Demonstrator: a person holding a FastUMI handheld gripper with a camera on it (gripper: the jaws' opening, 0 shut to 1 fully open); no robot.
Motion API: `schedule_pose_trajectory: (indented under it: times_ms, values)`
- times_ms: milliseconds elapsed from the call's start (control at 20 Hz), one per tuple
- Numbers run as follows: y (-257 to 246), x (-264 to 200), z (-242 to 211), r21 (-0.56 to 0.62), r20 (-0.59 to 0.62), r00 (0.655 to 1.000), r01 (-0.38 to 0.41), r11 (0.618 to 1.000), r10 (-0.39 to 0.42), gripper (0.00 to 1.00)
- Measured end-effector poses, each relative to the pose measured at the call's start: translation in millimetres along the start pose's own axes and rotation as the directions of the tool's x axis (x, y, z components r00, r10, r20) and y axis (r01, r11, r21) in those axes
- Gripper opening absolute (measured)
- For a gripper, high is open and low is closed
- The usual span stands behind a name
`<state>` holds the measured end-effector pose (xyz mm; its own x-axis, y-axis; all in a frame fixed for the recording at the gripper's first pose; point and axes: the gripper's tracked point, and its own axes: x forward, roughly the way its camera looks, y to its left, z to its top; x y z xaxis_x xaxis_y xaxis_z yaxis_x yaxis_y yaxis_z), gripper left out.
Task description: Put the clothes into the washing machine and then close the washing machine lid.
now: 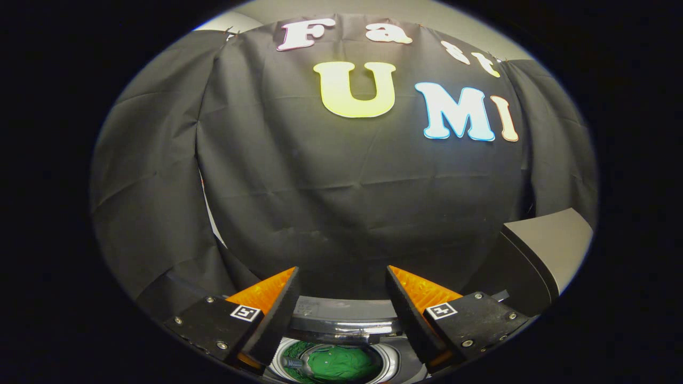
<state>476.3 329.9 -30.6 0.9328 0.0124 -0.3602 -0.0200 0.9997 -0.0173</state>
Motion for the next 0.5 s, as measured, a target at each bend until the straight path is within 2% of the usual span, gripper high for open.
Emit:
schedule_pose_trajectory:
  times_ms: [500]
  values:
    - [3,-27,-19,-0.008,0.045,0.998,-0.035,0.999,0.036,0.96]
